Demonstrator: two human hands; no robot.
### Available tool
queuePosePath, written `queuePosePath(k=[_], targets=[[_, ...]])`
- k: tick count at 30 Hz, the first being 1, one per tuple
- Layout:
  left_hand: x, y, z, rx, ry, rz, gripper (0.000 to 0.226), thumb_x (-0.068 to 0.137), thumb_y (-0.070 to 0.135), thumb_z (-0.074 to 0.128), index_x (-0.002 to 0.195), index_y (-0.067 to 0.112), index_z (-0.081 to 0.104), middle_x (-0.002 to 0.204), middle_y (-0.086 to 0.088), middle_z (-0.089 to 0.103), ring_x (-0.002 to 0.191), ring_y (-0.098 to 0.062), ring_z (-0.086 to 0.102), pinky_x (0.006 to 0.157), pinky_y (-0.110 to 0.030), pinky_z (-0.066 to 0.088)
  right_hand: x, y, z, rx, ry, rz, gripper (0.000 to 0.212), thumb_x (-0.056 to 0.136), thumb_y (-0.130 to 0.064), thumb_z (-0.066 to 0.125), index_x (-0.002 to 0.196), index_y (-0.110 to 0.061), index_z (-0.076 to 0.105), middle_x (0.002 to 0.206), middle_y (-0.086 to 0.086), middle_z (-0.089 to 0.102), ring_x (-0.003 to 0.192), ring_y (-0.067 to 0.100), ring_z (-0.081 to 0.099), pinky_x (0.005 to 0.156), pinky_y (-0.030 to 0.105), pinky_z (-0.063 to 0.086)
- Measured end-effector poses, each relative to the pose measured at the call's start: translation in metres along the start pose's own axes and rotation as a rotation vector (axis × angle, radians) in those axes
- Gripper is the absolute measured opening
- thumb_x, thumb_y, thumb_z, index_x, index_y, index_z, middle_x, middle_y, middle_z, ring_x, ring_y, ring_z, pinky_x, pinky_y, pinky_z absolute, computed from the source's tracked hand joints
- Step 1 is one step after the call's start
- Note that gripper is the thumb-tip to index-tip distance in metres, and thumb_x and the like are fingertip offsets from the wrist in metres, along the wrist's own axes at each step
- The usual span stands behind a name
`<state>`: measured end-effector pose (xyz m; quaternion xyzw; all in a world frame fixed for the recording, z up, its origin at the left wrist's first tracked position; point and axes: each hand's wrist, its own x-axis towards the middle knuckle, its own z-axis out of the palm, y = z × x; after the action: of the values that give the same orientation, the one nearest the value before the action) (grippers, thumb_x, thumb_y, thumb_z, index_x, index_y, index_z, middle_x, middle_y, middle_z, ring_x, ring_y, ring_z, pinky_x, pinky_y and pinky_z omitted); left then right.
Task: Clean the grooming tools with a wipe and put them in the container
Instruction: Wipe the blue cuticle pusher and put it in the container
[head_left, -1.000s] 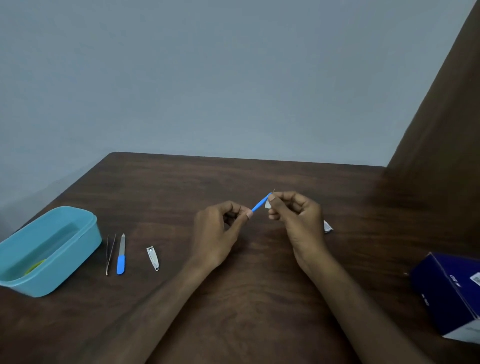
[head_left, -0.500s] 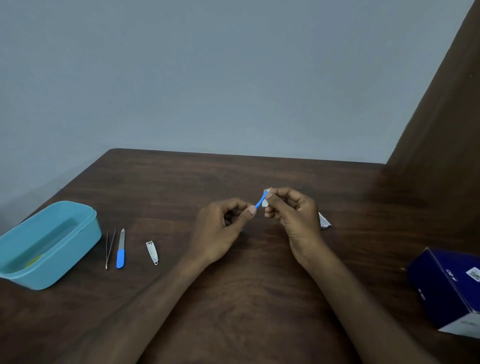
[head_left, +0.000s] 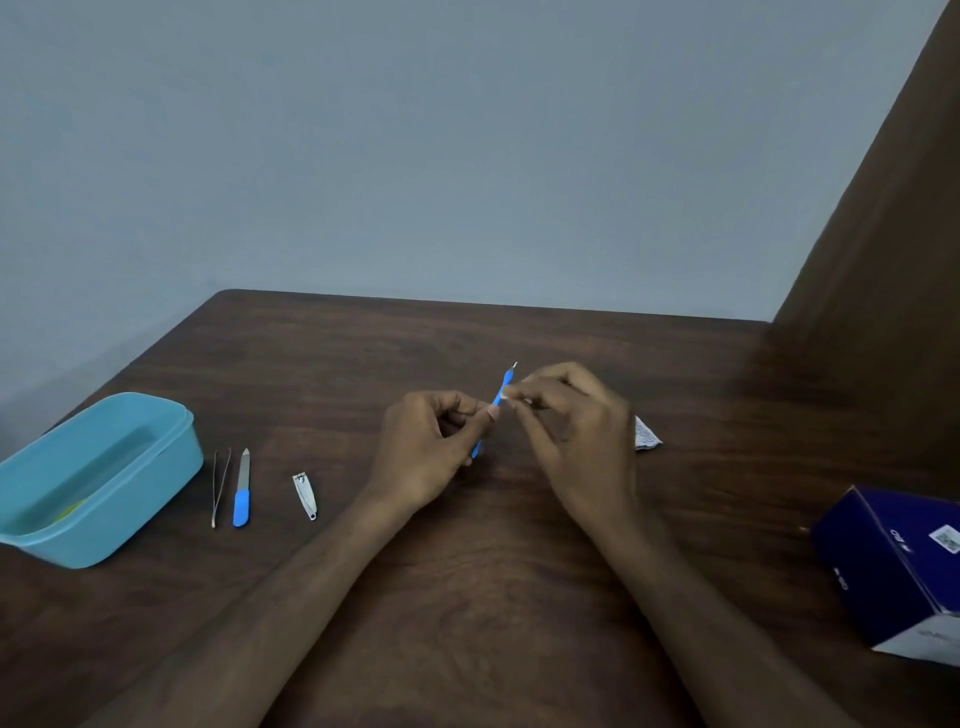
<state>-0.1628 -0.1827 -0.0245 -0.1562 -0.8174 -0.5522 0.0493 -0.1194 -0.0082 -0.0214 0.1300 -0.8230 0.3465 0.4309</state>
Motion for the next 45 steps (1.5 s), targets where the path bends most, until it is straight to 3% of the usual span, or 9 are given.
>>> queuePosePath(k=[3, 10, 13, 21, 28, 31, 34, 40, 45], targets=[[-0.002, 0.002, 0.000, 0.031, -0.028, 0.033, 0.021, 0.098, 0.033, 0.077, 0.081, 0.022, 0.080, 0.065, 0.003, 0.075, 0.047, -0.005, 0.064, 0.051, -0.020, 0.050, -0.002, 0.005, 0.005, -0.042, -0.072, -0.064, 0.017, 0.089, 0.001, 0.081, 0.100, -0.011, 0.084, 0.094, 0.002, 0.075, 0.083, 0.012, 0.070, 0.074, 0.027, 0.055], [-0.003, -0.001, 0.000, 0.013, -0.064, 0.068, 0.019, 0.096, 0.030, 0.080, 0.079, 0.021, 0.079, 0.060, 0.008, 0.071, 0.047, 0.002, 0.061, 0.054, -0.019, 0.046, 0.002, 0.012, -0.001, -0.069, 0.014, 0.036, 0.018, 0.090, -0.001, 0.080, 0.100, -0.015, 0.083, 0.091, 0.000, 0.075, 0.076, 0.010, 0.069, 0.071, 0.035, 0.057], [-0.003, 0.000, 0.000, 0.008, -0.055, 0.069, 0.022, 0.097, 0.030, 0.079, 0.077, 0.021, 0.077, 0.059, 0.009, 0.071, 0.047, 0.001, 0.060, 0.053, -0.018, 0.046, -0.003, 0.006, 0.004, -0.103, -0.043, -0.056, 0.016, 0.090, 0.000, 0.080, 0.099, -0.012, 0.081, 0.091, 0.002, 0.075, 0.077, 0.015, 0.070, 0.072, 0.033, 0.056], [-0.003, 0.003, 0.001, 0.025, -0.040, 0.042, 0.015, 0.096, 0.030, 0.080, 0.085, 0.020, 0.081, 0.061, 0.013, 0.071, 0.046, 0.002, 0.062, 0.053, -0.013, 0.045, 0.000, 0.013, 0.001, -0.166, 0.057, -0.023, 0.017, 0.091, 0.005, 0.076, 0.102, -0.007, 0.081, 0.096, 0.005, 0.073, 0.082, 0.014, 0.069, 0.077, 0.021, 0.052], [-0.005, 0.006, -0.001, 0.056, -0.074, 0.051, 0.015, 0.096, 0.029, 0.080, 0.084, 0.019, 0.080, 0.059, 0.009, 0.071, 0.046, 0.002, 0.061, 0.053, -0.012, 0.042, 0.008, 0.027, 0.001, -0.203, 0.045, -0.044, 0.020, 0.088, 0.008, 0.075, 0.101, -0.007, 0.081, 0.095, 0.006, 0.073, 0.083, 0.022, 0.072, 0.075, 0.037, 0.057], [-0.004, 0.006, -0.001, 0.061, -0.059, 0.035, 0.018, 0.096, 0.029, 0.079, 0.082, 0.018, 0.079, 0.058, 0.009, 0.070, 0.044, 0.002, 0.060, 0.052, -0.012, 0.043, 0.008, 0.023, -0.006, -0.195, 0.111, -0.038, 0.019, 0.091, 0.007, 0.074, 0.103, -0.006, 0.081, 0.096, 0.007, 0.074, 0.085, 0.021, 0.073, 0.078, 0.032, 0.057], [-0.005, 0.007, -0.002, 0.054, -0.061, 0.025, 0.017, 0.096, 0.027, 0.080, 0.083, 0.016, 0.080, 0.058, 0.008, 0.070, 0.044, 0.002, 0.060, 0.051, -0.013, 0.043, 0.004, 0.018, 0.002, -0.191, 0.029, -0.134, 0.024, 0.088, 0.013, 0.074, 0.102, -0.005, 0.081, 0.096, 0.008, 0.073, 0.085, 0.021, 0.072, 0.078, 0.026, 0.055], [-0.005, 0.007, -0.002, 0.073, -0.069, 0.021, 0.020, 0.096, 0.028, 0.080, 0.078, 0.020, 0.077, 0.057, 0.009, 0.069, 0.043, 0.002, 0.060, 0.051, -0.012, 0.042, 0.010, 0.028, -0.004, -0.203, 0.114, -0.015, 0.027, 0.088, 0.014, 0.070, 0.104, -0.004, 0.081, 0.099, 0.008, 0.074, 0.090, 0.021, 0.074, 0.086, 0.016, 0.050], [-0.006, 0.006, -0.003, 0.077, -0.068, 0.026, 0.017, 0.095, 0.028, 0.080, 0.082, 0.018, 0.079, 0.057, 0.006, 0.070, 0.045, 0.002, 0.062, 0.051, -0.012, 0.042, 0.007, 0.029, 0.009, -0.228, -0.014, -0.094, 0.029, 0.083, 0.018, 0.070, 0.100, -0.003, 0.081, 0.095, 0.009, 0.073, 0.082, 0.026, 0.073, 0.074, 0.035, 0.058]])
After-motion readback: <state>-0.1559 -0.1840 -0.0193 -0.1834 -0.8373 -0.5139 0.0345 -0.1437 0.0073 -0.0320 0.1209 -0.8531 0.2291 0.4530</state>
